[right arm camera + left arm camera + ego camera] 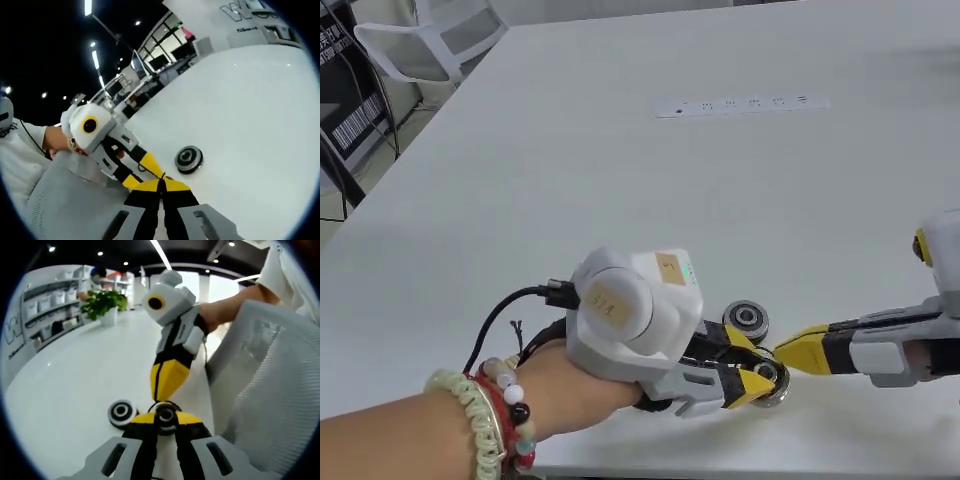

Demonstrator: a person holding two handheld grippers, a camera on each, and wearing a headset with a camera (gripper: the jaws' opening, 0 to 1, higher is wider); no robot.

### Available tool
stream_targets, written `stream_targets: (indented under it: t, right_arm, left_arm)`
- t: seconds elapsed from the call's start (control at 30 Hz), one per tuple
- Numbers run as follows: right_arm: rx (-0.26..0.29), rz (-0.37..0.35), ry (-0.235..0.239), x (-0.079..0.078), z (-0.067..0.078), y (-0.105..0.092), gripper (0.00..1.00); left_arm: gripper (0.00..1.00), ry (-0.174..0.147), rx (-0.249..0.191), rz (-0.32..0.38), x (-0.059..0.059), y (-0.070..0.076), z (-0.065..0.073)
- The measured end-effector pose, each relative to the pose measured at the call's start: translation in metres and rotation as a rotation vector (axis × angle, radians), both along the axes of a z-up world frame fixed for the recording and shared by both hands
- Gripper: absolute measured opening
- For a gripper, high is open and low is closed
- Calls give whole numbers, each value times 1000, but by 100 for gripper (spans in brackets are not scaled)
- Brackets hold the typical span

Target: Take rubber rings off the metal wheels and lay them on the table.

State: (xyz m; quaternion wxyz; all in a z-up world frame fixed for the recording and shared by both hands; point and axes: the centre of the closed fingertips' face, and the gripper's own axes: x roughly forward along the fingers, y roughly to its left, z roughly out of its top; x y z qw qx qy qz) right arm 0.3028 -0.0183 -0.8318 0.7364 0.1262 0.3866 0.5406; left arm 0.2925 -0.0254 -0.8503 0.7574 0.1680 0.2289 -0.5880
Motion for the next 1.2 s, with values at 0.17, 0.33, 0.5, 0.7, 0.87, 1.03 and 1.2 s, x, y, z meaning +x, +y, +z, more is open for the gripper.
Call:
stream_targets:
  t: [0.17,0.33,0.5,0.7,0.87,1.03,1.2]
  right_arm:
    - [-17,9,2,-3,-4,0,0]
    - [-62,10,4,-5,-13,-3,0]
    - [-64,9,8,-6,-12,-3,0]
    - [-50,-2,3,-2,-6,-5,0]
    - [-55,0,-10,-1,-2,-7,0]
    - [-52,-5,-18,0,6,-13,0]
    - [-33,-22,-29,3,20,-19,0]
  left_arm:
    - [14,0,0,0,0,0,0]
    - [14,7,7,12,0,-2,1]
    - [19,79,36,7,-4,-3,2]
    - [22,13,21,-25,-4,-4,21]
    - [36,19,4,-39,-3,1,42]
    - [39,38,-9,-15,-3,12,60]
    - [45,30,-62,24,0,24,83]
